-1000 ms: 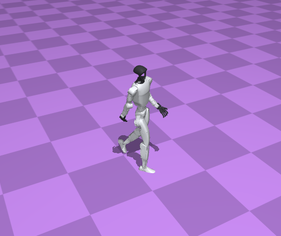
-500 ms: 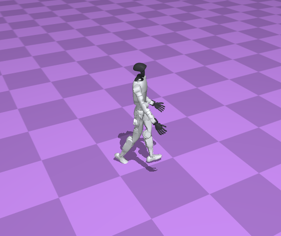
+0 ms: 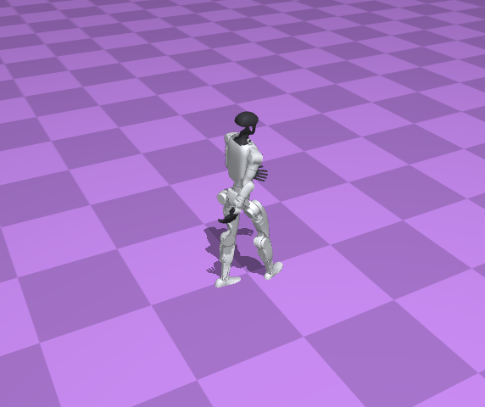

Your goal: Walk run

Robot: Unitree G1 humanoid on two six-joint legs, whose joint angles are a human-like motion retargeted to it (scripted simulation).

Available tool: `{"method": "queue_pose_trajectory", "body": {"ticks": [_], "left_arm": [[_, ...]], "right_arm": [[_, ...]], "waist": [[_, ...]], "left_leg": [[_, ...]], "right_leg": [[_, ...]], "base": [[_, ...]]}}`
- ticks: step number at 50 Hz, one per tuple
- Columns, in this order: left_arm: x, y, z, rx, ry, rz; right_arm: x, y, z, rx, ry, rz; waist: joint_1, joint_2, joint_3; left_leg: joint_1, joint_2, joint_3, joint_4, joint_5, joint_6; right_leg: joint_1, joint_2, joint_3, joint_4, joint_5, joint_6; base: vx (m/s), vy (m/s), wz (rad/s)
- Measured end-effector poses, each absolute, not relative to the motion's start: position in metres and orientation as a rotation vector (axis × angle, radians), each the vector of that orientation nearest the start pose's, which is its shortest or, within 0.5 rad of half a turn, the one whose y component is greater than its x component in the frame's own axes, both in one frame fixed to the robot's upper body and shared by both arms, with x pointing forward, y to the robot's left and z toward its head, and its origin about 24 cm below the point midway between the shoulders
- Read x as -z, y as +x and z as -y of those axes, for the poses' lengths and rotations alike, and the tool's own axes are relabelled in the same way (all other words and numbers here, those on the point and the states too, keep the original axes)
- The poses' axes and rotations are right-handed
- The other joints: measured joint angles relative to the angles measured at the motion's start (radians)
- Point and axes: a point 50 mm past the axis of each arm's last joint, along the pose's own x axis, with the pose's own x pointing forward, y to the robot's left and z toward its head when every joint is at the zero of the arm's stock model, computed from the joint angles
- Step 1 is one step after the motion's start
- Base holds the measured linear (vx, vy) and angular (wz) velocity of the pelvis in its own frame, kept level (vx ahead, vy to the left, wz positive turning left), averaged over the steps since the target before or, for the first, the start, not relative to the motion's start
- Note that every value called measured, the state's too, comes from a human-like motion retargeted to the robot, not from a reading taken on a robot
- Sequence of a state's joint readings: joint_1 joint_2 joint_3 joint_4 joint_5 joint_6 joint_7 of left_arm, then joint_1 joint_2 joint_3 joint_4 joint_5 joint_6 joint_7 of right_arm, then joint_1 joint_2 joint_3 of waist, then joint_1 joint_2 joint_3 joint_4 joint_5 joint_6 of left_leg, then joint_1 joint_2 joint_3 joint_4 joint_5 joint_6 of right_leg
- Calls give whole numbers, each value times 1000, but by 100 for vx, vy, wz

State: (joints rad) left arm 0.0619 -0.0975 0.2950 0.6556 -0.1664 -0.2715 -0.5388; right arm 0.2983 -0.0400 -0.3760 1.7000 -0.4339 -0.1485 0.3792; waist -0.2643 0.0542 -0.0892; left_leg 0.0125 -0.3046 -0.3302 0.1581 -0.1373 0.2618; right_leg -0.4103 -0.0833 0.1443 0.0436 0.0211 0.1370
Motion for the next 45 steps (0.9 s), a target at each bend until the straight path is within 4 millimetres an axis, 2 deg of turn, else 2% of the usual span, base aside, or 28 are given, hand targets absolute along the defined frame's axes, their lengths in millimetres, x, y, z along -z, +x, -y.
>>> {"method": "queue_pose_trajectory", "body": {"ticks": [1, 2, 5, 7, 8, 10, 12, 13, 14, 15, 17, 18, 20, 23, 25, 27, 28, 30, 31, 33, 35, 37, 40, 42, 43, 45], "left_arm": [[90, 178, -161, 128, -413, -353], [94, 171, -162, 102, -430, -371], [109, 144, -165, 10, -484, -442], [119, 122, -166, -35, -509, -507], [123, 112, -166, -47, -517, -541], [131, 100, -160, -44, -533, -600], [134, 100, -152, -43, -544, -633], [134, 102, -151, -54, -544, -633], [133, 104, -152, -52, -538, -622], [131, 108, -154, -44, -529, -604], [126, 113, -157, 2, -500, -569], [123, 117, -157, 19, -487, -556], [120, 122, -157, 23, -471, -536], [116, 130, -155, 18, -467, -509], [114, 133, -153, 25, -471, -496], [113, 134, -152, 31, -476, -491], [112, 135, -151, 35, -481, -488], [111, 136, -151, 39, -481, -483], [111, 137, -151, 42, -476, -484], [112, 137, -150, 42, -468, -492], [114, 134, -151, 25, -467, -504], [116, 129, -154, -6, -475, -514], [120, 118, -161, -57, -499, -533], [123, 113, -167, -101, -528, -546], [124, 112, -170, -122, -541, -551], [124, 117, -170, -134, -555, -547]], "right_arm": [[156, -126, 137, -287, 339, -1805], [157, -125, 143, -309, 286, -1815], [159, -117, 171, -319, 101, -1856], [160, -108, 191, -278, 3, -1867], [161, -104, 198, -249, -27, -1865], [162, -91, 212, -165, -44, -1837], [164, -71, 223, -65, -28, -1777], [165, -60, 228, -28, -25, -1739], [166, -47, 233, 3, -29, -1701], [166, -33, 237, 31, -35, -1662], [166, -2, 246, 60, -75, -1592], [165, 14, 251, 63, -105, -1557], [161, 46, 262, 59, -180, -1481], [149, 92, 279, 69, -298, -1356], [139, 119, 290, 102, -361, -1278], [128, 140, 299, 140, -401, -1208], [123, 150, 303, 161, -414, -1173], [114, 166, 308, 194, -424, -1109], [111, 171, 309, 212, -416, -1084], [108, 176, 310, 239, -392, -1046], [111, 175, 304, 241, -359, -1034], [121, 166, 291, 209, -322, -1061], [141, 137, 267, 117, -266, -1169], [155, 108, 248, 48, -238, -1274], [161, 91, 240, 19, -226, -1332], [168, 57, 231, -22, -193, -1442]], "waist": [[-4, -2, 6], [-4, -4, 10], [6, -12, -5], [-31, 4, -26], [-54, 21, -39], [-35, 43, -60], [-17, 34, -69], [-31, 21, -75], [-37, 6, -81], [-39, -10, -88], [-20, -38, -91], [4, -51, -86], [60, -76, -73], [131, -83, -55], [157, -85, -50], [182, -77, -45], [194, -70, -40], [207, -56, -30], [194, -46, -29], [169, -41, -28], [181, -61, -30], [239, -114, -36], [304, -153, -54], [266, -122, -68], [235, -100, -66], [190, -68, -54]], "left_leg": [[30, 0, -5, 4, 5, 0], [57, 0, -4, 7, 14, 0], [114, -18, 50, 9, 74, 0], [130, -26, 62, 54, 166, -8], [124, -15, 62, 99, 232, -30], [78, -12, 98, 216, 420, -126], [-13, 47, 251, 374, 563, -283], [-57, 90, 336, 454, 606, -338], [-96, 134, 421, 524, 627, -343], [-133, 178, 506, 588, 639, -322], [-221, 191, 568, 679, 494, -219], [-263, 193, 601, 702, 445, -188], [-349, 157, 613, 692, 391, -179], [-468, 89, 531, 569, 305, -197], [-511, 116, 567, 437, 234, -130], [-529, 160, 656, 258, 213, -83], [-532, 174, 708, 161, 212, -79], [-528, 155, 789, -20, 183, -96], [-519, 112, 799, -99, 163, -97], [-492, 48, 815, -216, 129, -73], [-461, 21, 824, -238, 125, -11], [-423, 51, 846, -194, 107, 0], [-377, 101, 899, -136, 112, 0], [-373, 142, 779, -65, 58, 0], [-353, 155, 747, -38, 36, 0], [-273, 150, 723, -26, -7, 0]], "right_leg": [[6, 11, 42, -34, -8, 68], [13, 24, 83, -59, -9, 111], [43, 64, 188, -33, 72, 85], [67, 44, 134, 12, 112, 74], [84, 37, 101, 31, 80, 70], [98, 23, 60, 81, 22, 63], [129, -14, 8, 98, -10, 52], [151, -38, -37, 93, -19, 41], [172, -56, -78, 90, -32, 30], [193, -71, -118, 88, -47, 20], [232, -92, -179, 77, -63, 14], [252, -96, -197, 69, -66, 12], [291, -97, -220, 51, -70, 7], [346, -61, -273, 29, -86, 3], [385, -39, -330, 14, -102, 7], [426, -9, -378, 6, -127, 14], [446, 10, -400, 1, -138, 15], [493, 50, -443, -8, -154, 15], [517, 73, -482, -16, -157, 16], [563, 102, -553, -24, -154, 26], [599, 103, -568, -10, -126, 51], [621, 79, -521, 22, -42, 74], [634, 46, -480, 120, 227, 116], [585, 83, -412, 267, 424, 103], [552, 93, -410, 380, 483, 84], [472, 114, -360, 620, 502, 58]], "base": [[82, -29, 103], [84, -25, 59], [83, -11, 39], [89, -7, 149], [92, -24, 184], [78, -25, 148], [76, -24, 164], [76, -28, 213], [62, -28, 223], [50, -25, 198], [53, -26, 150], [53, -25, 91], [45, -20, 55], [57, -23, 68], [51, -24, 112], [52, -22, 105], [66, -23, 96], [70, -23, 113], [67, -22, 162], [79, -23, 171], [85, -34, 55], [100, -53, -80], [120, -36, -70], [108, -12, 71], [111, -4, 132], [96, -1, 151]]}}
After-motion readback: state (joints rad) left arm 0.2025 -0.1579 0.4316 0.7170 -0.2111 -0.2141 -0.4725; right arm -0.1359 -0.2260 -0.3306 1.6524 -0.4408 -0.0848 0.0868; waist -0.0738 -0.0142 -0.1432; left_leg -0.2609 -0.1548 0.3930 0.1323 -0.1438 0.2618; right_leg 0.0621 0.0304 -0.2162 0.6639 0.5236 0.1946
